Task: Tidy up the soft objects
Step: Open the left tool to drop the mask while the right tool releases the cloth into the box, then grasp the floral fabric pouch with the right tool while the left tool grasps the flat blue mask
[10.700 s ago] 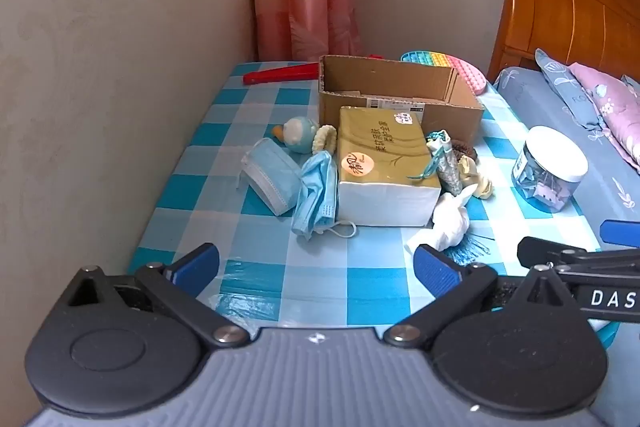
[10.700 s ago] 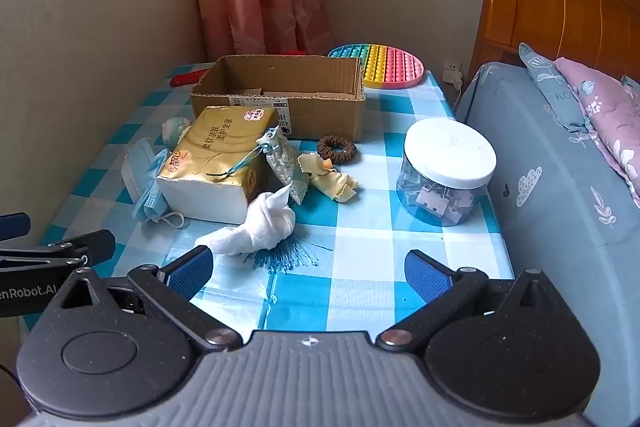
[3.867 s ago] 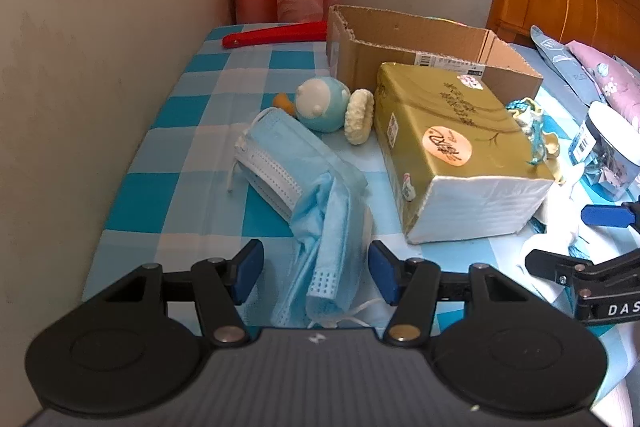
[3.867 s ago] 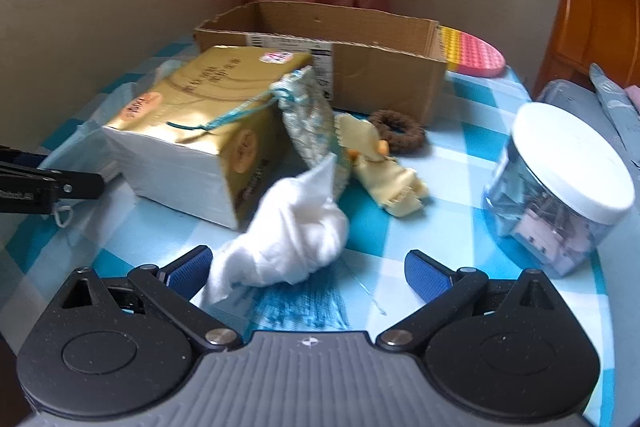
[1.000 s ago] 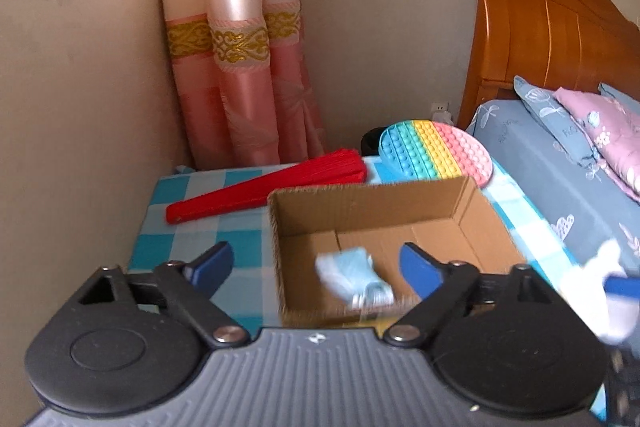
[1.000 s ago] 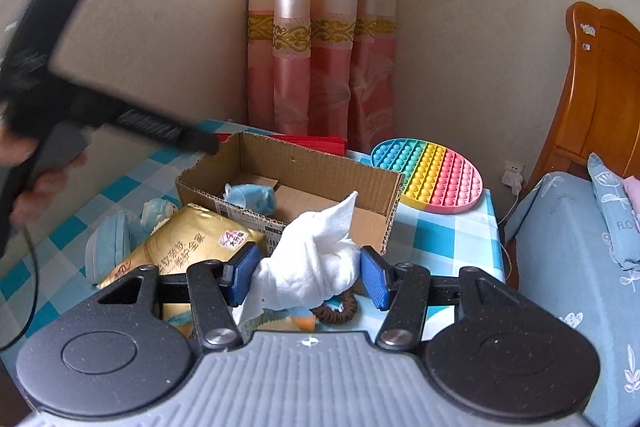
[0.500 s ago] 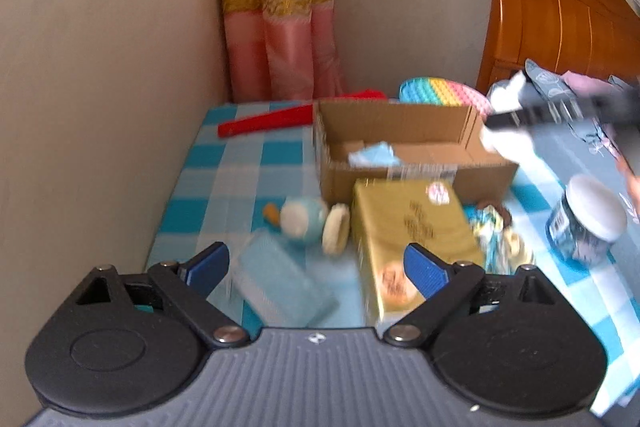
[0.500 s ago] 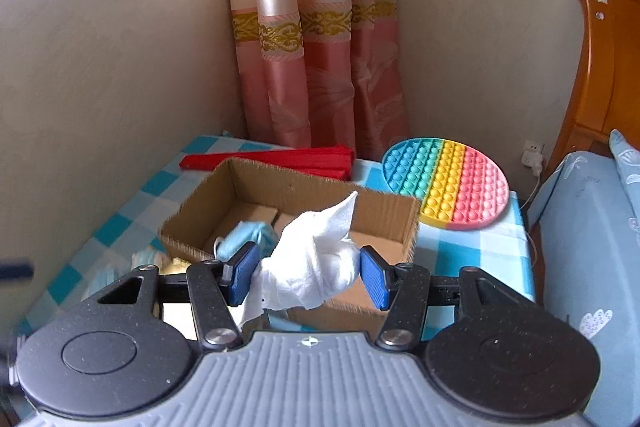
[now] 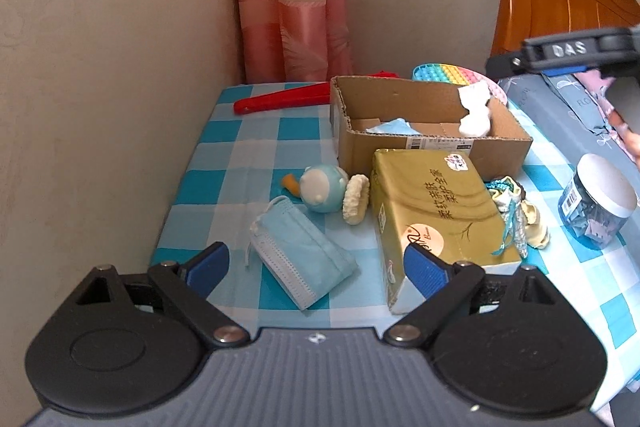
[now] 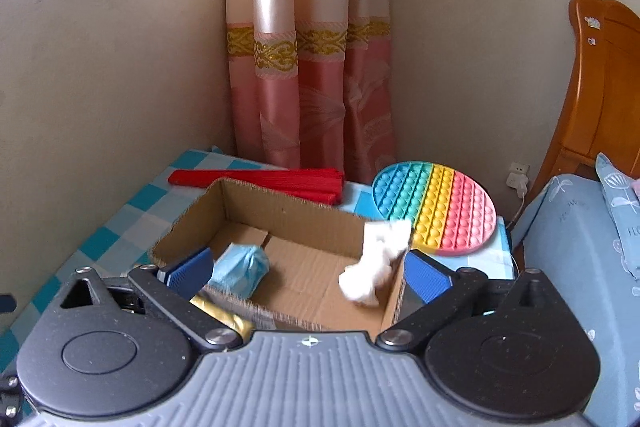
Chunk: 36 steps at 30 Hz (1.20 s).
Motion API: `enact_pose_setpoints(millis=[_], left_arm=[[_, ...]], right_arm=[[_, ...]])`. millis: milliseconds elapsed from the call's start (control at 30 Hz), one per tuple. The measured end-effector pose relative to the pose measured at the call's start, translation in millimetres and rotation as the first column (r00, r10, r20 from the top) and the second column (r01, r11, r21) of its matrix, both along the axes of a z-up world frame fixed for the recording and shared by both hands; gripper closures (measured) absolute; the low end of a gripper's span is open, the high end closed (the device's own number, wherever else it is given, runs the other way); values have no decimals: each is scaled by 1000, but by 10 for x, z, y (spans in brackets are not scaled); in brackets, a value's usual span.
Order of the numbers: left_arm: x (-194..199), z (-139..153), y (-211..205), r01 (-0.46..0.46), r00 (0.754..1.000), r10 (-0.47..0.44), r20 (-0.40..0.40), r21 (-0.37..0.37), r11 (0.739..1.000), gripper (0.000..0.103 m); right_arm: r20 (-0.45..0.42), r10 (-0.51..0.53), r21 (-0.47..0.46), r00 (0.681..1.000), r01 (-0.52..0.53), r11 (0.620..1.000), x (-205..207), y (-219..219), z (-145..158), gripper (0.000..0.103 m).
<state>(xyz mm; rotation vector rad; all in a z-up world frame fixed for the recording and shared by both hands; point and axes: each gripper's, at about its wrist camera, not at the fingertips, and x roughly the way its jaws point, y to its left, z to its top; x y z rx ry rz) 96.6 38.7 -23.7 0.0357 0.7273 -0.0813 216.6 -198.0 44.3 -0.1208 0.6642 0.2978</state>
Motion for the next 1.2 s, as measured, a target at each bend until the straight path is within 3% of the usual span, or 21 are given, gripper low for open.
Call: enact_pose_setpoints(millis=[467, 667, 1200], left_arm=[[-49, -121, 68, -7, 1000, 7, -22, -12, 1000, 9], [-61, -163, 70, -4, 999, 4, -36, -2, 1000, 9], [-108, -215, 23, 29, 998, -29, -51, 0, 1000, 9]], right_arm=[[-101, -16, -87, 995, 7, 996, -209, 6, -421, 0], [-77, -12, -181, 997, -2, 983, -290, 87, -572, 0], [-117, 17, -259, 993, -48, 965, -861, 35, -734, 0]])
